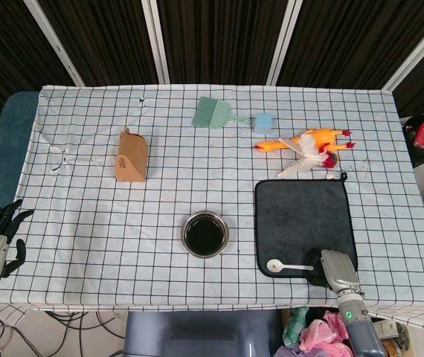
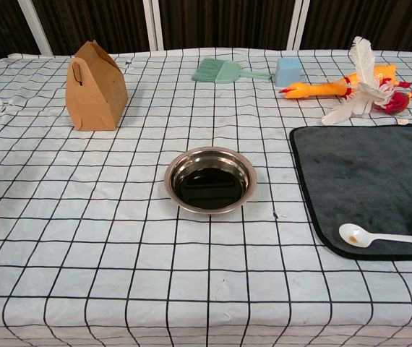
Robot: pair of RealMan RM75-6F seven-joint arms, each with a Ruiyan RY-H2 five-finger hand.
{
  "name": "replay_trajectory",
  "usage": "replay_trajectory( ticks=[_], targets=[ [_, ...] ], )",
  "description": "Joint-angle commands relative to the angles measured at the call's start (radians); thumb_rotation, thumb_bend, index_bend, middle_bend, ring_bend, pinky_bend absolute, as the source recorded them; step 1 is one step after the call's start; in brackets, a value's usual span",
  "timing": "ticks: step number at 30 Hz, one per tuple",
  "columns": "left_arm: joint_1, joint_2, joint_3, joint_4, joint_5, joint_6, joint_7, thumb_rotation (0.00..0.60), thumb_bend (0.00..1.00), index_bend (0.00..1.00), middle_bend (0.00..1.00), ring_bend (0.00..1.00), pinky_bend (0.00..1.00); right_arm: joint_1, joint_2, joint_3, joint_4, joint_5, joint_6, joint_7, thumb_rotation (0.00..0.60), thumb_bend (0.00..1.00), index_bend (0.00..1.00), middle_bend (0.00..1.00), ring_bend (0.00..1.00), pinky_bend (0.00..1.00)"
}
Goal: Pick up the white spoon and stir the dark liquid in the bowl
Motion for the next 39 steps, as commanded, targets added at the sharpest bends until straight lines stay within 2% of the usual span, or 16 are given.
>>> replay_trajectory(
  ticks=[1,22,39],
  targets=[
    [0.0,0.0,0.0,0.0,0.0,0.0,0.0,0.6,0.73,0.17,0.0,0.0,0.0,-0.001,-0.002,0.002,0.001,-0.001,0.0,0.0,0.6,0.29,0.54,0.95,1.0,1.0],
    [0.0,0.0,0.0,0.001,0.0,0.0,-0.001,0.6,0.73,0.17,0.0,0.0,0.0,-0.002,-0.01,0.011,0.008,0.007,-0.013,-0.005,0.6,0.3,0.55,0.95,1.0,1.0],
    [0.0,-0.001,-0.001,0.002,-0.001,0.0,0.0,0.6,0.73,0.17,0.0,0.0,0.0,-0.002,-0.011,0.017,0.012,-0.009,-0.018,0.015,0.6,0.36,0.57,0.96,1.0,1.0]
  ],
)
